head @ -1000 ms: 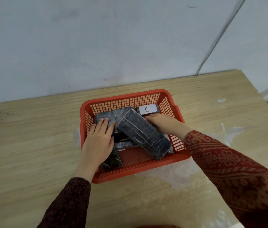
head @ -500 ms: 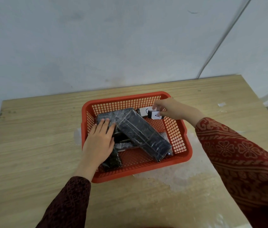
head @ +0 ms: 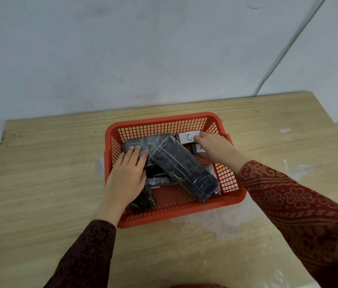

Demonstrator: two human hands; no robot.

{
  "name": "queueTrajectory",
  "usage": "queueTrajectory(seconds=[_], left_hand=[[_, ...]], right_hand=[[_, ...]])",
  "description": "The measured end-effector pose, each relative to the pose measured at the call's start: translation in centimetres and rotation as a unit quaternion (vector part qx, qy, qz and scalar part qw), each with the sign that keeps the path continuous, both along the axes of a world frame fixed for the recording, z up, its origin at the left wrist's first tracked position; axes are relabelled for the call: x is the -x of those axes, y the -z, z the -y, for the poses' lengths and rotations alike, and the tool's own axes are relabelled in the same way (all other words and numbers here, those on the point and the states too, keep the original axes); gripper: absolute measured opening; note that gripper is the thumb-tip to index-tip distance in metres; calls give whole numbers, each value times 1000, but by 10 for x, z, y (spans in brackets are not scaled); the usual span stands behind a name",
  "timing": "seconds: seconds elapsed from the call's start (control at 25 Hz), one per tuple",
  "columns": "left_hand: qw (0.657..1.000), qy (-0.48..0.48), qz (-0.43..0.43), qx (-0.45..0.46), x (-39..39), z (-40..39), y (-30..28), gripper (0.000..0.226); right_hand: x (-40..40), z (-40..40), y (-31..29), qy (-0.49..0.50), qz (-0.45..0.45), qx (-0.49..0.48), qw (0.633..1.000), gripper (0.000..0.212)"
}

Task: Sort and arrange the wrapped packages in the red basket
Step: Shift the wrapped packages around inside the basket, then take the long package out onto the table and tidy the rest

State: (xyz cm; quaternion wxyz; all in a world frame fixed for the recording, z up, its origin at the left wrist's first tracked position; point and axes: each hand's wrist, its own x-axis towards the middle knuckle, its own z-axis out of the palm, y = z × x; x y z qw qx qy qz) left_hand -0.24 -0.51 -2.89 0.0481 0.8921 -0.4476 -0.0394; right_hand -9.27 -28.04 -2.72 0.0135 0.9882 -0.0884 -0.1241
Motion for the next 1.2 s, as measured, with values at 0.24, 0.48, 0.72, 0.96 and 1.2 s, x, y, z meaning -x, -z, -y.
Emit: queueTrajectory(seconds=[0.24,0.48,0.72,0.96,1.2], left_hand=[[1000,4,7,0,0,-1,2,54],[1000,8,19,9,0,-1,3,53],[999,8,-4,43,-1,-1,0,49],[984,-45,-89,151,52,0,-15,40],[985,-25,-83,149,148,5,-1,38]], right_hand=[[6,-8,3,7,12,8,1000,34],[28,-47,-26,172,155,-246,941,52],[63,-108,-11,136,69,-172,973,105],[76,-98,-43,161,244,-204,934,85],[132,-43,-59,295,355,-225,858,83]])
